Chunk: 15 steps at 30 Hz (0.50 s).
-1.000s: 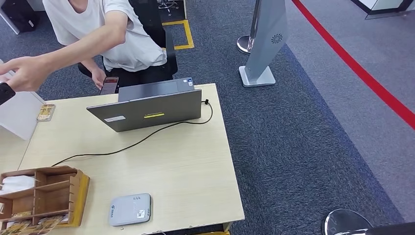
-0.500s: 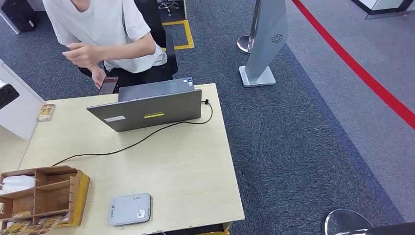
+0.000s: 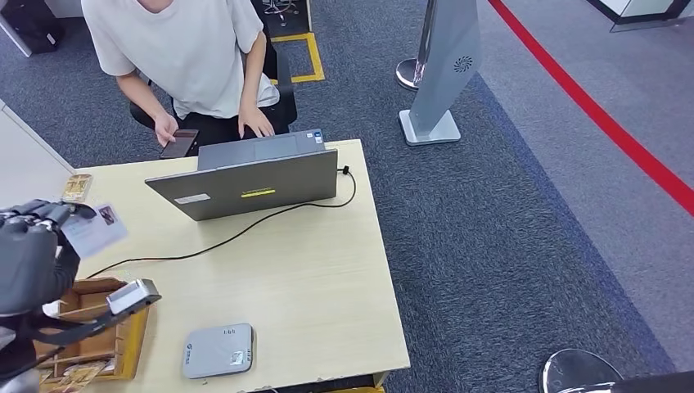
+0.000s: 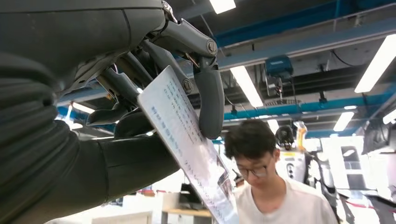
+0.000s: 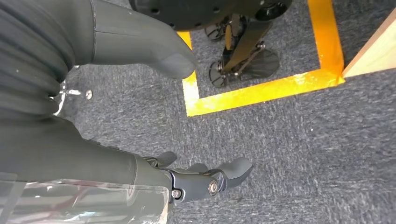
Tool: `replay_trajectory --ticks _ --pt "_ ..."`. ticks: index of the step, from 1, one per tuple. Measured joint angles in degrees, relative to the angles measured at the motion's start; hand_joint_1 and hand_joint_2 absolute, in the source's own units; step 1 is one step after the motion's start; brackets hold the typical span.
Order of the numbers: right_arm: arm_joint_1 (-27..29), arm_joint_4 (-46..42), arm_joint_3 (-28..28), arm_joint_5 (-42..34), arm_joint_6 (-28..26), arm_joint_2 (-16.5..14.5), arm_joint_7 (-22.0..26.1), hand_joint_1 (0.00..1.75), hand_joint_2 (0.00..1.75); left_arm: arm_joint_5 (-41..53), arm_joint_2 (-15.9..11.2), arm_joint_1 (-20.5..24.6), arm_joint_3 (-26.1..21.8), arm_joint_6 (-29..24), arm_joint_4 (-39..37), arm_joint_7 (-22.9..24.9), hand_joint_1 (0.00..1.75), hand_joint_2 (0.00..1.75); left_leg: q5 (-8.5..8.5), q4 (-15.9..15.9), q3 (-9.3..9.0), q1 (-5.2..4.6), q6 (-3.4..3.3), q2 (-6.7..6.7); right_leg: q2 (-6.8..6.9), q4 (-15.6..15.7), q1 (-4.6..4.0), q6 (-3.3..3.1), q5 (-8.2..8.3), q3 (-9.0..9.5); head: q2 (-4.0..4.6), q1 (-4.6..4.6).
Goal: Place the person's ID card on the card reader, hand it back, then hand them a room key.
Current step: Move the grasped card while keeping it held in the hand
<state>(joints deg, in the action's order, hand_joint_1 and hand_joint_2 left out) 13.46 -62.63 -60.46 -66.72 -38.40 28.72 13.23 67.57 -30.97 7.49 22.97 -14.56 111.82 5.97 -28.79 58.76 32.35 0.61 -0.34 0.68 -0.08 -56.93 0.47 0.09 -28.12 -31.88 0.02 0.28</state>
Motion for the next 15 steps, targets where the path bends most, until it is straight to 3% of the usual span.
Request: replay_trajectory --ticks 6,15 --pt "0.6 -4.0 -0.3 -0.6 -0.9 1.0 -1.0 0.00 1.75 0.6 3.8 -7.8 3.7 3.1 2.4 1.9 1.75 1.75 0.00 0.0 -0.03 0.02 -0.01 -0.01 0.02 0.0 0.00 0.00 0.00 0.02 0.00 0.01" --pt "1.1 -6.6 -0.2 2.5 -1.0 1.5 -3.8 0.00 1.75 2.3 9.4 -14.2 5.5 7.7 0.2 5.1 1.75 1.75 0.00 0.0 -0.02 0.03 -0.01 -0.02 0.03 0.0 -0.01 0.00 0.00 0.02 0.00 0.02"
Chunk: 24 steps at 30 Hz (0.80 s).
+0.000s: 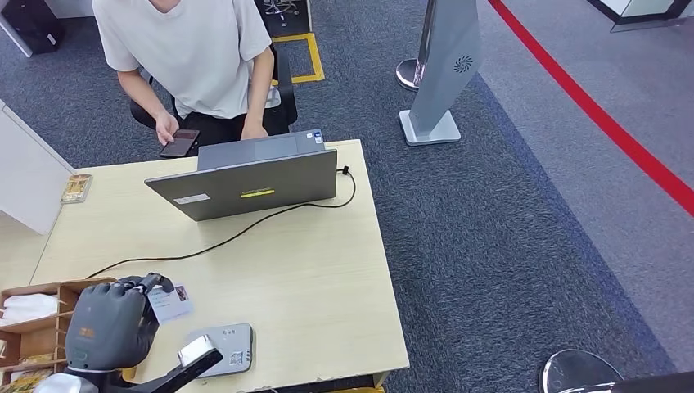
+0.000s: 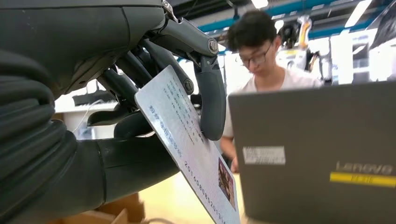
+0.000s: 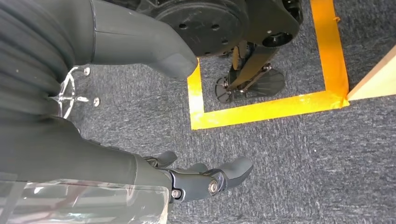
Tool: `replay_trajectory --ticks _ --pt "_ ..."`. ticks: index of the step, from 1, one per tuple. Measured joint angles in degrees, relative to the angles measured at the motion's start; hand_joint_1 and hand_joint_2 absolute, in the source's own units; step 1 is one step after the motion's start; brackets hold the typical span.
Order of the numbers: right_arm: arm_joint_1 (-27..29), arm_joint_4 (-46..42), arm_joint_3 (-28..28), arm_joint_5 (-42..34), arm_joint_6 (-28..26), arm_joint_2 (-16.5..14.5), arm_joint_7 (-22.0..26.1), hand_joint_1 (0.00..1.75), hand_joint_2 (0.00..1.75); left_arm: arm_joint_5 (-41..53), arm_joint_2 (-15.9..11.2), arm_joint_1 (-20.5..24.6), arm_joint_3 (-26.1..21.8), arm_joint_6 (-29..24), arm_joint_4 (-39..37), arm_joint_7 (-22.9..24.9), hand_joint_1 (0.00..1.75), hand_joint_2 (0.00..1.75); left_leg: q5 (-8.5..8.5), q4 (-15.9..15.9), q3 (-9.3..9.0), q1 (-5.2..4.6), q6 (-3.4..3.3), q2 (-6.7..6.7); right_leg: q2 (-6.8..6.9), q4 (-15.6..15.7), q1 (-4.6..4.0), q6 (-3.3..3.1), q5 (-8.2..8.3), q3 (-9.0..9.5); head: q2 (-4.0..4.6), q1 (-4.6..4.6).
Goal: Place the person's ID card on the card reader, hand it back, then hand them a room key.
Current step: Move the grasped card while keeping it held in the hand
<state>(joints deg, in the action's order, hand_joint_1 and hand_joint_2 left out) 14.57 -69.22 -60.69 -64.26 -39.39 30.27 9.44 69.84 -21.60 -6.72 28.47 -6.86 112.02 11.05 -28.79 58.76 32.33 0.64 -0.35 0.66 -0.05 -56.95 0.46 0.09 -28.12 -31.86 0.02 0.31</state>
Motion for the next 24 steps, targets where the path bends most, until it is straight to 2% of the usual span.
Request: replay_trajectory --ticks 10,24 --pt "2.6 -2.3 3.8 8.1 0.0 0.0 -5.7 0.00 1.75 -0.1 2.7 -3.0 1.6 2.3 -4.7 2.7 1.75 1.75 0.00 0.0 0.01 -0.01 0.00 -0.05 0.06 0.0 -0.01 0.00 0.00 0.01 0.00 0.00" --pt "5.1 -4.4 8.9 14.0 0.0 -0.2 -9.6 0.00 1.75 -1.2 3.0 -3.4 5.2 2.5 -9.7 5.0 1.75 1.75 0.00 0.0 -0.01 -0.01 0.00 -0.04 0.06 0.0 -0.01 0.00 0.00 0.01 0.00 0.00"
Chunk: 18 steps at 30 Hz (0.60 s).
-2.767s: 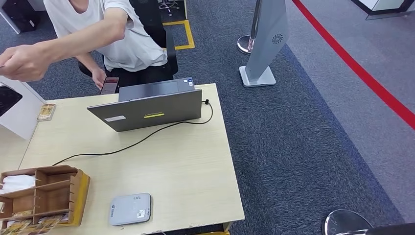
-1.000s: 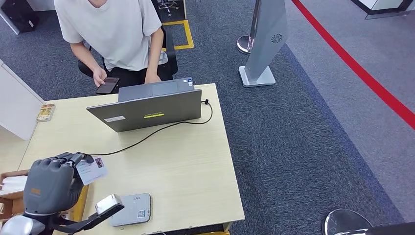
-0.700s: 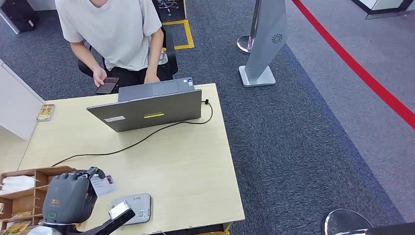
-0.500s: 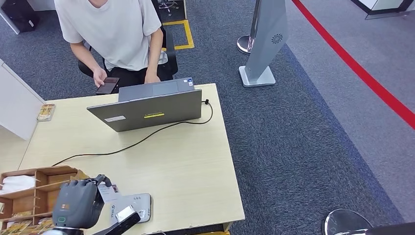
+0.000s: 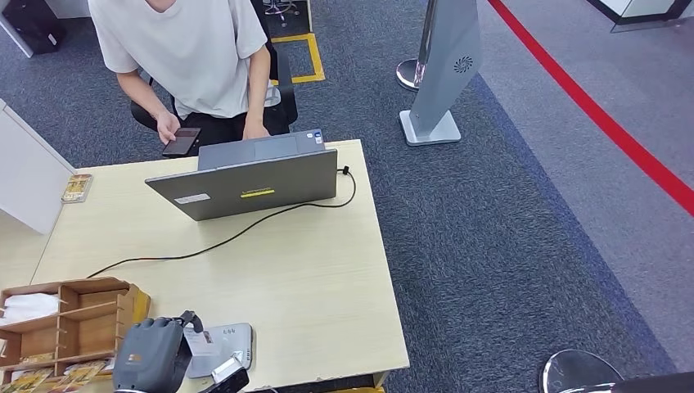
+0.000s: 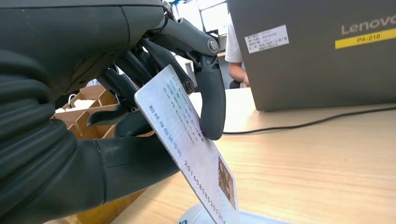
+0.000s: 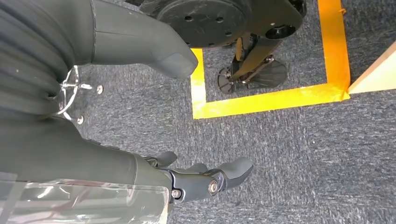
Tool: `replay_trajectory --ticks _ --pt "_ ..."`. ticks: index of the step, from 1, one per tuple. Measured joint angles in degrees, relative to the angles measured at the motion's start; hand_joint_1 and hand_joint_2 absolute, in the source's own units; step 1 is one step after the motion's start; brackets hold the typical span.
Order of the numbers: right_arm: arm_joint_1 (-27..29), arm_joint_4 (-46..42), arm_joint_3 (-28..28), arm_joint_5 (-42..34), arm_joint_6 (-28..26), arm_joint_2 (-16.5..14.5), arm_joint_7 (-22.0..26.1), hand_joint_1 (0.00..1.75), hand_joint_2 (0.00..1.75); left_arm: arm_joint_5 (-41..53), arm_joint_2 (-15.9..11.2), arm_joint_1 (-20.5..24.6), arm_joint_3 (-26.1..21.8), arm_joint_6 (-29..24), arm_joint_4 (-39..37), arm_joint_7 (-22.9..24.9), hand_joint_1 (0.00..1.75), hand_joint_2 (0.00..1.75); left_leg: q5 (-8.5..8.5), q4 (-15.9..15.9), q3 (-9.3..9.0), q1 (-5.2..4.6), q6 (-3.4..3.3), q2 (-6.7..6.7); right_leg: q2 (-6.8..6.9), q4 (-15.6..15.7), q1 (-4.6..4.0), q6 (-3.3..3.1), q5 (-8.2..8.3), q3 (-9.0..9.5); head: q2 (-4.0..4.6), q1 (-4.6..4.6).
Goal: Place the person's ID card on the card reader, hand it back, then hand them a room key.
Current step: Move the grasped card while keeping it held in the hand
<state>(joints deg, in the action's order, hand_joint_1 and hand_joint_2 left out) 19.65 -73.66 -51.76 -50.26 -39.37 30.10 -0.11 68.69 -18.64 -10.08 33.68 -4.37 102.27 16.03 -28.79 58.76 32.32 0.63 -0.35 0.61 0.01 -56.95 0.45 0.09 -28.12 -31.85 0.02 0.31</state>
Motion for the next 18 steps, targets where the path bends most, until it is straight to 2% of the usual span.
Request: replay_trajectory --ticks 18 --pt "1.1 -0.3 2.3 2.6 0.3 -0.5 -2.1 0.00 1.75 -0.4 0.3 0.0 0.2 2.8 -3.3 5.3 1.75 1.75 0.00 0.0 0.00 0.00 0.00 0.00 0.00 0.0 0.00 0.00 0.00 0.01 0.00 -0.01"
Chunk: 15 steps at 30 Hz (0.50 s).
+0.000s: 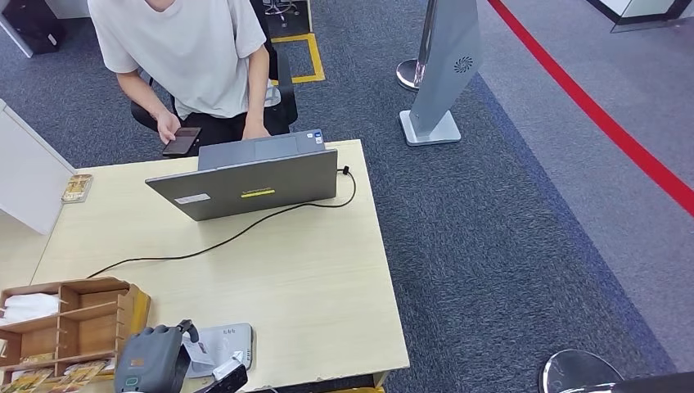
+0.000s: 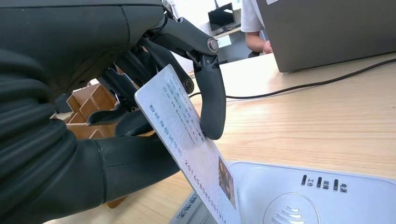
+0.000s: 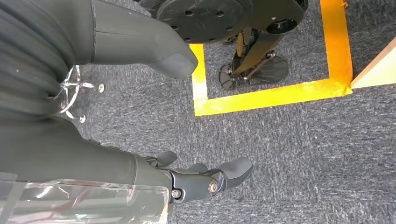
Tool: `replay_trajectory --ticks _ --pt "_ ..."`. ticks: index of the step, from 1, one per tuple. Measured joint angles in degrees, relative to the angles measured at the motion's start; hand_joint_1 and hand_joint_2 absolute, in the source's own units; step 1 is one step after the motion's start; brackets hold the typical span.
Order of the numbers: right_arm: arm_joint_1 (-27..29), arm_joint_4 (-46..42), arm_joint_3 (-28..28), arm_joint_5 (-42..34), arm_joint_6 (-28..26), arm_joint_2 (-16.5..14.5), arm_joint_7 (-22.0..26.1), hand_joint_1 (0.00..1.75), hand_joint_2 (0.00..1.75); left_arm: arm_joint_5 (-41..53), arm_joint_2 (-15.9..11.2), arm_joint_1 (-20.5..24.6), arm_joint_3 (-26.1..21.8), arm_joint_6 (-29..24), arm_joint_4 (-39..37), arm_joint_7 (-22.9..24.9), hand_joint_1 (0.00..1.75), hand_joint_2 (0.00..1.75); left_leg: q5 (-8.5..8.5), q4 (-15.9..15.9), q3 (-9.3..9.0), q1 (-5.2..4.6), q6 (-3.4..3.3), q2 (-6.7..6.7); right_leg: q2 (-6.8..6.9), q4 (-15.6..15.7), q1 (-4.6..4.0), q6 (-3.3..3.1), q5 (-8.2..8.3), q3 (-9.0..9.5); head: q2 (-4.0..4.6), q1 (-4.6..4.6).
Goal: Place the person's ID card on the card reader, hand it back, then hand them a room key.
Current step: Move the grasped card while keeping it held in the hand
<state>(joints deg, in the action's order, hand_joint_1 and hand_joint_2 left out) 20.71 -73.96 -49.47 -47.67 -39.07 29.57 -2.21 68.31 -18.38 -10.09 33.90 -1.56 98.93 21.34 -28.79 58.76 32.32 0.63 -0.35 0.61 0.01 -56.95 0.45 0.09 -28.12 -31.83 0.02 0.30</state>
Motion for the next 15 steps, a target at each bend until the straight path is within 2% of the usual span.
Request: replay_trajectory --ticks 7,12,15 --pt "0.3 0.0 0.7 1.0 0.5 -0.3 -0.2 0.00 1.75 0.6 0.0 0.4 -0.1 -1.1 0.4 -0.7 1.75 1.75 0.01 0.0 -0.01 0.00 0.01 0.00 0.00 0.0 0.00 0.00 0.00 0.00 0.00 0.00" --pt "0.8 0.0 2.3 3.1 -0.3 -2.0 -1.4 0.00 1.75 2.5 0.5 2.0 -1.5 -6.1 3.2 -4.5 1.75 1.75 0.01 0.0 -0.04 0.01 0.01 -0.01 0.02 0.0 -0.01 0.00 0.01 0.02 0.00 0.00" --pt "1.7 -0.3 4.1 8.6 -0.3 -4.0 -3.6 0.00 1.75 2.4 0.9 4.0 -3.2 -12.1 5.4 -7.9 1.75 1.75 0.04 0.0 -0.04 0.03 0.01 -0.10 0.10 0.0 -0.04 -0.01 0.01 0.04 0.00 -0.01"
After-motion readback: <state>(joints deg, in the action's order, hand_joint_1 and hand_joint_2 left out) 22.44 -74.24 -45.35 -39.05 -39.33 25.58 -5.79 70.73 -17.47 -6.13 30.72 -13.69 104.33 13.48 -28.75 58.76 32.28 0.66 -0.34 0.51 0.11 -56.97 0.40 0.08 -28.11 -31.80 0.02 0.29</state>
